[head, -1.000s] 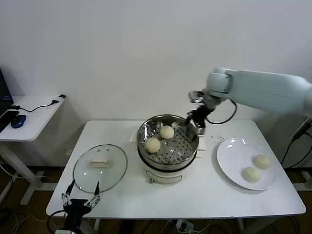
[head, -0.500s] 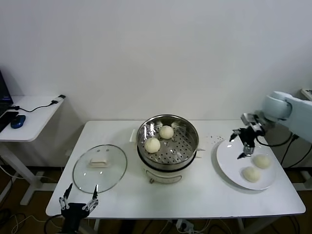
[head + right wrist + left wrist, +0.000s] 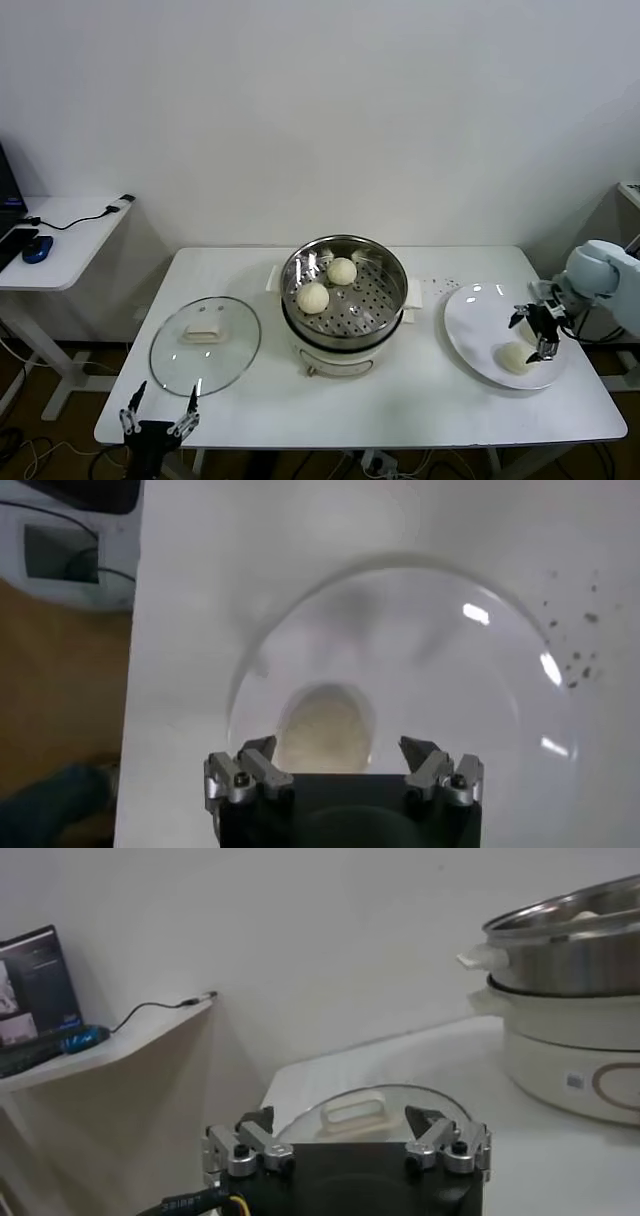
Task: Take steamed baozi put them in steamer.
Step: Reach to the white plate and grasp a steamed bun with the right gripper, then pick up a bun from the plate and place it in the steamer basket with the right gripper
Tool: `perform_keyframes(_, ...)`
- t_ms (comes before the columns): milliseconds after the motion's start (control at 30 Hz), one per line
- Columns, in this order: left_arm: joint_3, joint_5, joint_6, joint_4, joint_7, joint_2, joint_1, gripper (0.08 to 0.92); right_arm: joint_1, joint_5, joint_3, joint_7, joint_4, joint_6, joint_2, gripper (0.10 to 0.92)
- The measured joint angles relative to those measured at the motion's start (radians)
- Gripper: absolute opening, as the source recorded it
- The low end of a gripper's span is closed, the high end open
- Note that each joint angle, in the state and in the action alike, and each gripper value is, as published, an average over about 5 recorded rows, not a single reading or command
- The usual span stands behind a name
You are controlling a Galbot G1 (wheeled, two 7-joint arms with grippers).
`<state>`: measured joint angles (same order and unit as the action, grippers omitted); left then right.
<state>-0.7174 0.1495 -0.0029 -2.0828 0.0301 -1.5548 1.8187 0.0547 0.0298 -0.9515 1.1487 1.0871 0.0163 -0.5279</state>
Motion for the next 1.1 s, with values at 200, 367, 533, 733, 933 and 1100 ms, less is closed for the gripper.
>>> perform_keyframes(200, 0.001, 0.002, 0.004, 0.010, 0.000, 0.000, -0.008, 0.823, -0.056, 0.040, 0.051, 0.002, -0.050, 0.012, -0.034, 0.823)
perform_keyframes(367, 0.002, 0.004, 0.006, 0.018, -0.001, 0.000, -0.014, 0.823, -0.083, 0.060, 0.081, 0.003, -0.083, 0.019, -0.061, 0.821)
perform_keyframes(533, 0.002, 0.006, 0.007, 0.021, -0.001, 0.000, -0.016, 0.823, -0.094, 0.071, 0.098, 0.005, -0.105, 0.025, -0.081, 0.752)
perform_keyframes(733, 0.005, 0.008, 0.008, 0.023, -0.001, -0.001, -0.018, 0.823, -0.096, 0.077, 0.107, 0.012, -0.121, 0.033, -0.094, 0.649)
perform_keyframes(933, 0.006, 0.009, 0.008, 0.023, -0.001, -0.001, -0.019, 0.823, -0.088, 0.076, 0.102, 0.021, -0.124, 0.043, -0.095, 0.593)
perform_keyframes(1100, 0.008, 0.009, 0.008, 0.023, -0.001, -0.001, -0.019, 0.823, -0.058, 0.061, 0.078, 0.032, -0.120, 0.061, -0.095, 0.578)
